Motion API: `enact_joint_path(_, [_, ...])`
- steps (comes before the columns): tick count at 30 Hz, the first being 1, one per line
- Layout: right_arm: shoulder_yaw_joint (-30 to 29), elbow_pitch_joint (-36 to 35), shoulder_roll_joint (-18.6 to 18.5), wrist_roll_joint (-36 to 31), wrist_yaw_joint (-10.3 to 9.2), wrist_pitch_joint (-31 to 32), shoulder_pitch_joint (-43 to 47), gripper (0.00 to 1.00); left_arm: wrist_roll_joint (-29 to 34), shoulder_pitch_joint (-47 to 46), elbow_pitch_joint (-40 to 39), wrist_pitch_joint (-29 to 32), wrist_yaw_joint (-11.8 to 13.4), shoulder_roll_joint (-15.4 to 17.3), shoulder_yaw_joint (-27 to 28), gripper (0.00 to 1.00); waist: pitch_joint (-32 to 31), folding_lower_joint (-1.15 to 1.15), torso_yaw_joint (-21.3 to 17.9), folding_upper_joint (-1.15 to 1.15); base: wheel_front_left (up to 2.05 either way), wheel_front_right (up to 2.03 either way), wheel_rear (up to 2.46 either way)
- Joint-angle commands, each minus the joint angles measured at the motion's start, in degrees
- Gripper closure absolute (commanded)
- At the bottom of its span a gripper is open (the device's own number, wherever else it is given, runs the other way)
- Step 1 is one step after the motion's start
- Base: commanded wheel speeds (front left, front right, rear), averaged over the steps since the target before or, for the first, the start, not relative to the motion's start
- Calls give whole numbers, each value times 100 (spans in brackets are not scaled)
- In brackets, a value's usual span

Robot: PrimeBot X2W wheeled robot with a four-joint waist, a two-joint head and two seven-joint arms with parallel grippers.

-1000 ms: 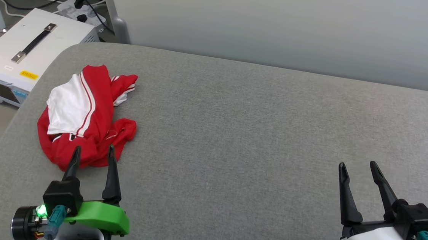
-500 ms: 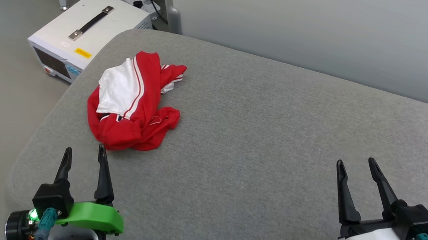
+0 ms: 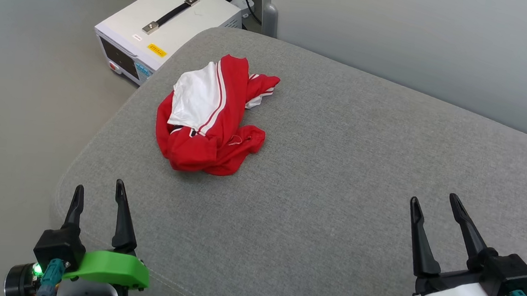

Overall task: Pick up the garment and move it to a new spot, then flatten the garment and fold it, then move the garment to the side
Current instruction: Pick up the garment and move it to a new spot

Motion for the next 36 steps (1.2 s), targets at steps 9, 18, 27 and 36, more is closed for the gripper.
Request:
enact_joint_path(9, [42,-87,-10,-151,-4,-52,-121,0,-40,-978,228,-34,-716,127,417,0,377,0,-249,0,0,0,0])
enact_joint_path(18, [34,-229,-225,-238,-4,-52,-496,0,-408,-2949,987,-34,-1147,902,549,0,1148,0,-612,0,0,0,0])
enact_joint_path(27, [45,-333,-388,-225,-4,-52,-870,0,-1627,-4475,2080,1015,-1176,1998,-610,0,1720,0,-942,0,0,0,0])
enact_joint_path(36, [8,-415,-480,-220,-4,-52,-1016,0,-3229,-5091,2569,3741,-1177,2743,-2036,0,2035,0,-1164,0,0,0,0])
